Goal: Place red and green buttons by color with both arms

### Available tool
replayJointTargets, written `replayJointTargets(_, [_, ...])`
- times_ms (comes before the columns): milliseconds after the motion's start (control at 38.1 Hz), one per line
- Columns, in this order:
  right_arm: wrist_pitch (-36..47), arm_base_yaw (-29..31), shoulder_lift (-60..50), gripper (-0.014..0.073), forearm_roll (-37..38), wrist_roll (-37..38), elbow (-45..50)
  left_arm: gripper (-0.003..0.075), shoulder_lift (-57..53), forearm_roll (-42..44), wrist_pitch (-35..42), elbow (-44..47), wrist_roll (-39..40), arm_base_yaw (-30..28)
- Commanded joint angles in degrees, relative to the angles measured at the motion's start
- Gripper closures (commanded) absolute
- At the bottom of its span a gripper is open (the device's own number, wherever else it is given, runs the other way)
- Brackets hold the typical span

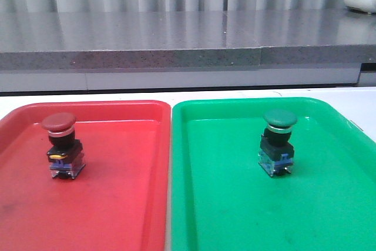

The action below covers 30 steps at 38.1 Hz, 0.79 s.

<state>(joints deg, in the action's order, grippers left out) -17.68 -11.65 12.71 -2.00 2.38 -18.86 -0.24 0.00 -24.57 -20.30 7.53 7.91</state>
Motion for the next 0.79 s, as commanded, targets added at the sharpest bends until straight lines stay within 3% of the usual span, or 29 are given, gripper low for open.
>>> replayJointTargets(0, [4.78,0.43,0.34,0.0662,0.28,-0.60,-1.40,0.0740,0.56,-0.32,4.85,-1.45,0.50,-0.07])
replayJointTargets(342, [4.78,0.43,0.34,0.0662,0.28,-0.60,-1.40,0.0740,-0.77,0.00,7.19,0.99,0.50,-0.23])
replayJointTargets(631, [4.58,0.43,0.41,0.0662,0.28,-0.60,-1.40,0.0740,-1.10,0.00,9.91,11.42,0.50,-10.17])
replayJointTargets(762, [4.58,0.43,0.41,0.0662,0.28,-0.60,-1.40,0.0740,-1.10,0.00,14.23,16.15,0.50,-11.91])
